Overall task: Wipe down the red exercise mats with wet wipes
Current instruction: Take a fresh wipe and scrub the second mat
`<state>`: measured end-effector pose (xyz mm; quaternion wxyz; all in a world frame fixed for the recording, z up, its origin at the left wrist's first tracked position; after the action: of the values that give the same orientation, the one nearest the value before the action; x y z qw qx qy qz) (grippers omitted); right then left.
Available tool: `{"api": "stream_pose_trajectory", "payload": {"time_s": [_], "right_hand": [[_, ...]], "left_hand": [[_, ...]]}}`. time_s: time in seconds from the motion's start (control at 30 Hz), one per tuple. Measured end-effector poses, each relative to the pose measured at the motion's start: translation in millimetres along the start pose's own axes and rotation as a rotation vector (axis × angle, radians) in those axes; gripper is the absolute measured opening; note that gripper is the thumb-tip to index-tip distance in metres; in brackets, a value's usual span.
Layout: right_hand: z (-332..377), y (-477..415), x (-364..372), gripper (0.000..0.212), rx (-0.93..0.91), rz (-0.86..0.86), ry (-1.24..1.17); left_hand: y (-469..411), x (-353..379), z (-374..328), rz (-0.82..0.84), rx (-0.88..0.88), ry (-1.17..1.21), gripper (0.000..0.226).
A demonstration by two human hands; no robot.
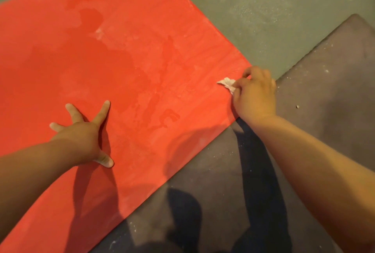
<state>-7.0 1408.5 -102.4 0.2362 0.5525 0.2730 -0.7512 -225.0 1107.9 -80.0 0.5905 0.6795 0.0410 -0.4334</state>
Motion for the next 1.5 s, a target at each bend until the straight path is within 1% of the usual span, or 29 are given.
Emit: {"api": "stream_pose_trajectory", "payload": {"time_s": [0.07, 0.1, 0.17, 0.2, 0.3, 0.4, 0.47, 0.53, 0.6, 0.63, 0.67, 0.7, 0.73, 0.8, 0.83, 0.87, 0.9, 0.93, 1.03, 1.1, 1.13, 1.17, 1.27, 1.3, 1.33, 1.37, 1.4, 1.47, 1.5], "right_hand": [[9, 11, 3, 0.023, -0.062, 0.067, -0.061], [11, 17, 5, 0.025, -0.063, 0.103, -0.106], [6, 16, 7, 0.024, -0.063, 0.107, -0.164], [0, 7, 7, 0.024, -0.055, 0.09, -0.151], [-22, -38, 11, 0.027, 0.055, 0.061, -0.052], [-10, -58, 16, 0.021, 0.151, 0.042, -0.102], [22, -42, 23, 0.019, 0.096, 0.035, -0.166], [51, -13, 29, 0.015, -0.029, 0.059, -0.28], [52, 4, 29, 0.013, -0.137, 0.079, -0.37], [42, -2, 26, 0.014, -0.162, 0.087, -0.371], [30, -13, 24, 0.015, -0.149, 0.088, -0.344], [16, -27, 23, 0.016, -0.103, 0.064, -0.315], [3, -41, 21, 0.017, -0.014, 0.034, -0.294], [-17, -61, 18, 0.018, 0.223, -0.033, -0.287], [-19, -63, 20, 0.019, 0.313, -0.069, -0.305], [-11, -60, 20, 0.019, 0.365, -0.093, -0.333], [2, -53, 22, 0.018, 0.358, -0.092, -0.366], [20, -40, 24, 0.018, 0.285, -0.073, -0.403], [71, 10, 34, 0.015, -0.133, 0.044, -0.466], [69, 16, 30, 0.015, -0.342, 0.144, -0.456], [61, 5, 29, 0.016, -0.365, 0.158, -0.411], [50, -10, 28, 0.016, -0.306, 0.125, -0.356], [19, -54, 26, 0.02, 0.089, 0.017, -0.289], [20, -57, 27, 0.021, 0.149, 0.01, -0.296], [32, -50, 28, 0.021, 0.135, 0.026, -0.305], [49, -34, 28, 0.021, 0.083, 0.075, -0.328], [69, -9, 28, 0.021, -0.014, 0.119, -0.368], [112, 52, 28, 0.021, -0.295, 0.19, -0.449], [128, 78, 24, 0.024, -0.393, 0.258, -0.51]], "left_hand": [[-1, 0, 0, 0.005, -0.008, 0.007, 0.155], [-1, 0, 0, 0.004, -0.006, 0.004, 0.156], [-3, 1, 1, 0.006, -0.002, -0.008, 0.156], [-3, 1, 2, 0.006, -0.004, -0.008, 0.157], [-4, 2, 4, 0.012, -0.003, 0.002, 0.157], [-6, 2, 5, 0.02, -0.005, 0.005, 0.157], [-7, 2, 4, 0.025, -0.004, 0.004, 0.158], [-7, 2, 4, 0.032, -0.003, 0.009, 0.159], [-7, 3, 5, 0.035, -0.004, 0.016, 0.159], [-6, 3, 4, 0.031, -0.002, 0.013, 0.158], [-7, 2, 4, 0.029, 0.002, 0.009, 0.158], [-7, 2, 4, 0.026, 0.003, 0.011, 0.158], [-7, 2, 4, 0.025, 0.003, 0.015, 0.157], [-6, 1, 4, 0.022, 0.007, 0.012, 0.158], [-6, 1, 4, 0.023, 0.007, 0.005, 0.158], [-6, 1, 4, 0.026, 0.005, 0.004, 0.158], [-5, 1, 4, 0.027, 0.002, 0.004, 0.158], [-4, 0, 3, 0.026, 0.005, 0.0, 0.158], [-4, 0, 3, 0.026, 0.005, -0.003, 0.158], [-5, 0, 4, 0.023, 0.003, 0.0, 0.158], [-5, 1, 4, 0.025, 0.005, 0.005, 0.158], [-5, 0, 5, 0.027, 0.012, 0.01, 0.158], [-7, 0, 5, 0.033, 0.011, 0.018, 0.158], [-6, 0, 4, 0.034, 0.008, 0.01, 0.158], [-6, -1, 4, 0.034, 0.006, 0.0, 0.158], [-5, -1, 4, 0.038, 0.002, -0.003, 0.158], [-4, -1, 3, 0.044, -0.002, 0.001, 0.158], [-3, -2, 3, 0.045, 0.0, 0.004, 0.158], [-3, -2, 3, 0.046, 0.001, 0.01, 0.158]]}}
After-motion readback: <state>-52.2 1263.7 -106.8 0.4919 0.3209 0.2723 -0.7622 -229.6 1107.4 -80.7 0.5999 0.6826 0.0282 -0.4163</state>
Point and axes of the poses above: each hand's wrist, its own y-axis away from the middle knuckle, its own x-axis out of the palm, z = x × y, the point moved 1 cm from there along -y, towards the middle knuckle, and after that the axes turned 2 degrees about -y, right-handed, at the moved point
